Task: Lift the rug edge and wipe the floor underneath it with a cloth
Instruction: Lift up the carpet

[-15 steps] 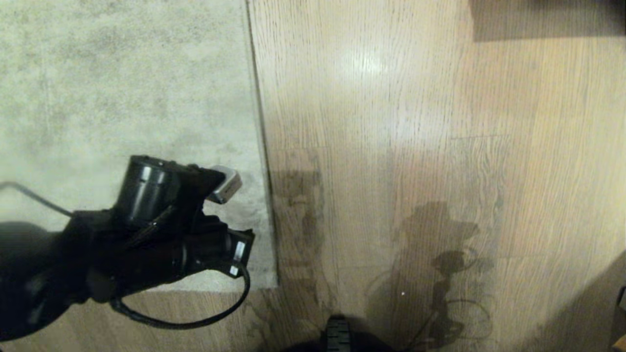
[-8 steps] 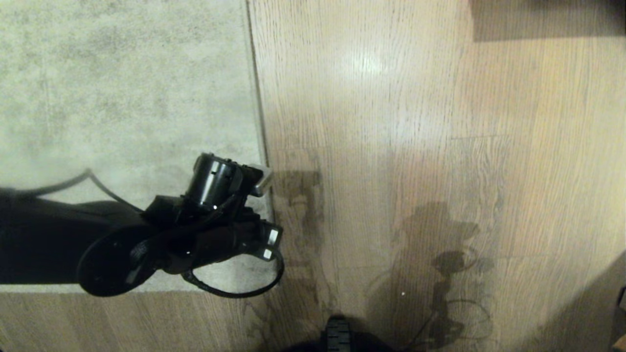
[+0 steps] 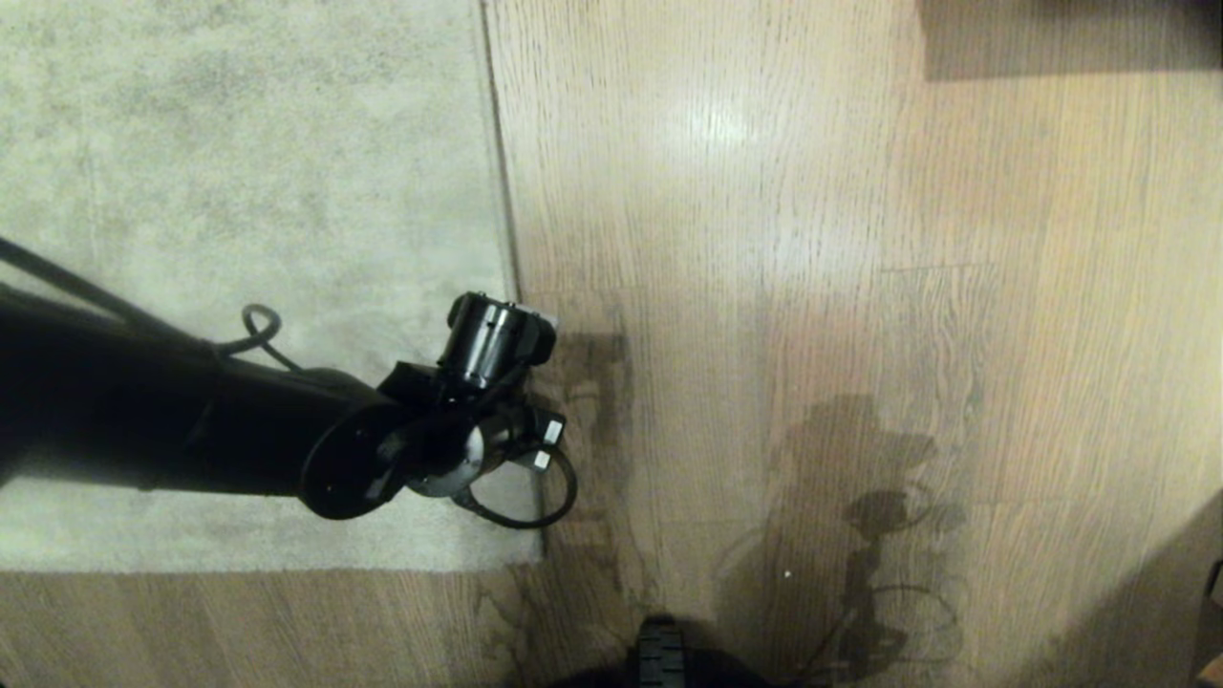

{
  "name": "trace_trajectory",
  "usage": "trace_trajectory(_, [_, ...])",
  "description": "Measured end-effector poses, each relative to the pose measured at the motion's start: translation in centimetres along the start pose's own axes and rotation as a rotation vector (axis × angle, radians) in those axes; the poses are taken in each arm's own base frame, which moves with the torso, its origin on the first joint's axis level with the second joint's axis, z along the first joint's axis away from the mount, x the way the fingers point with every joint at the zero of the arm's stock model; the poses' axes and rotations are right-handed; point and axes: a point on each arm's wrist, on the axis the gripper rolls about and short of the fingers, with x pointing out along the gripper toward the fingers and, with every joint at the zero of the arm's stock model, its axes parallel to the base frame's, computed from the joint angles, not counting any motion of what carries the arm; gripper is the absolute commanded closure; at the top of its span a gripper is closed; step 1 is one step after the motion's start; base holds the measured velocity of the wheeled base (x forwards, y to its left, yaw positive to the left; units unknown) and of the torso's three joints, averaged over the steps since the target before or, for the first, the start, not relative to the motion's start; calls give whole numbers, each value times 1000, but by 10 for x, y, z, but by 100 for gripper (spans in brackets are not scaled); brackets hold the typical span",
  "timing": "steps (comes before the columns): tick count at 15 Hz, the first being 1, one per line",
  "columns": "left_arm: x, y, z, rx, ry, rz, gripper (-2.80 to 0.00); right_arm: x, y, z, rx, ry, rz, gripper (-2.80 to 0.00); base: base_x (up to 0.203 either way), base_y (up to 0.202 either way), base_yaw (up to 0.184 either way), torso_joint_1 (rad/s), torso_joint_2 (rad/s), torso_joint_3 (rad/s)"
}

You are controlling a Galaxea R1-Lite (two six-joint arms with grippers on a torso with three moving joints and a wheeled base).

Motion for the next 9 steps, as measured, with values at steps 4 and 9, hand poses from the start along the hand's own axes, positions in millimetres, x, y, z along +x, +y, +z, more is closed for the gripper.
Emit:
trace_trajectory(4, [13, -4, 5, 38, 0, 87, -280, 0, 0, 0, 0, 0, 0, 0, 0, 0, 0, 0, 0, 0])
trace_trajectory(9, [27, -9, 19, 123, -14, 200, -280, 0, 0, 0, 0, 0, 0, 0, 0, 0, 0, 0, 0, 0])
